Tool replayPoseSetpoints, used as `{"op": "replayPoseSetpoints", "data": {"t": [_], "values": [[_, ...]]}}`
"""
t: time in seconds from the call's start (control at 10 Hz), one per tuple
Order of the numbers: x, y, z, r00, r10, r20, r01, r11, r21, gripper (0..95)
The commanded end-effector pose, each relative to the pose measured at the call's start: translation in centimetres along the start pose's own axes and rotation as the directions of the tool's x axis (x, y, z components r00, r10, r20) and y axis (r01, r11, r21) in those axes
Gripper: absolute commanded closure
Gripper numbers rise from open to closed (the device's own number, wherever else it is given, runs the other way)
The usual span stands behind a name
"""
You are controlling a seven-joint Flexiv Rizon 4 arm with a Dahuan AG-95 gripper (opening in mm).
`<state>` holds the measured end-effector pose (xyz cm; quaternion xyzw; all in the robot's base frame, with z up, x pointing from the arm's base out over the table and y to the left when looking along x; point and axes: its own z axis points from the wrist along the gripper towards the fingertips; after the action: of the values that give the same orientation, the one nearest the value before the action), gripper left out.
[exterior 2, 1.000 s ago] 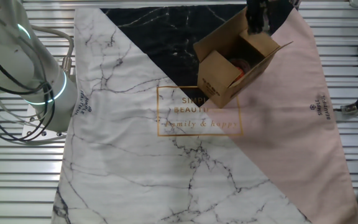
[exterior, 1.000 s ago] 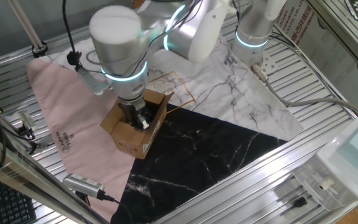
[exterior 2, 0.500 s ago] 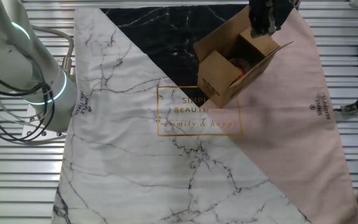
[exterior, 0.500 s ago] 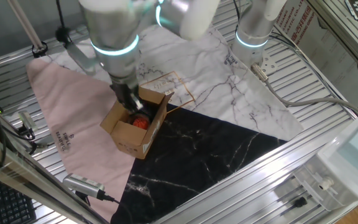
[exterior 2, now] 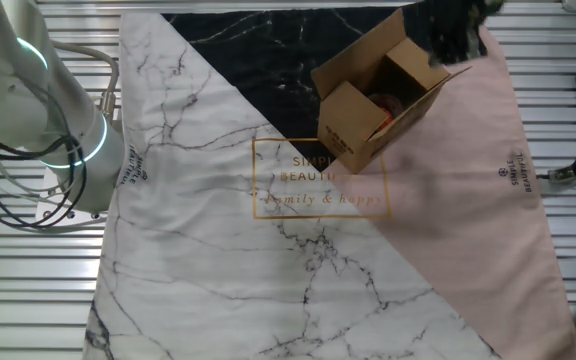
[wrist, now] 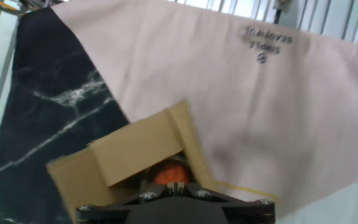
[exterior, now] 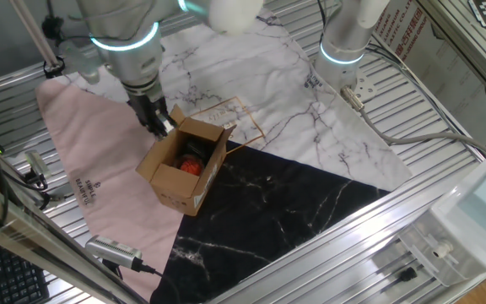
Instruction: Cover the box
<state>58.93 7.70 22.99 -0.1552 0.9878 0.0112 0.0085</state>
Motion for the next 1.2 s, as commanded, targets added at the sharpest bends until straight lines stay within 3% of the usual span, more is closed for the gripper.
{"op": "replayPoseSetpoints", "data": {"t": [0.1,0.7,1.2], "values": [[-0.4,-0.7,0.7,1.000,-0.011,0.001,0.011,1.000,0.002,95.0],[-1.5,-2.9,2.7,0.999,-0.048,0.000,0.048,0.999,-0.002,95.0],[-1.8,-3.7,3.7,0.998,-0.064,0.002,0.064,0.998,-0.008,95.0]]}}
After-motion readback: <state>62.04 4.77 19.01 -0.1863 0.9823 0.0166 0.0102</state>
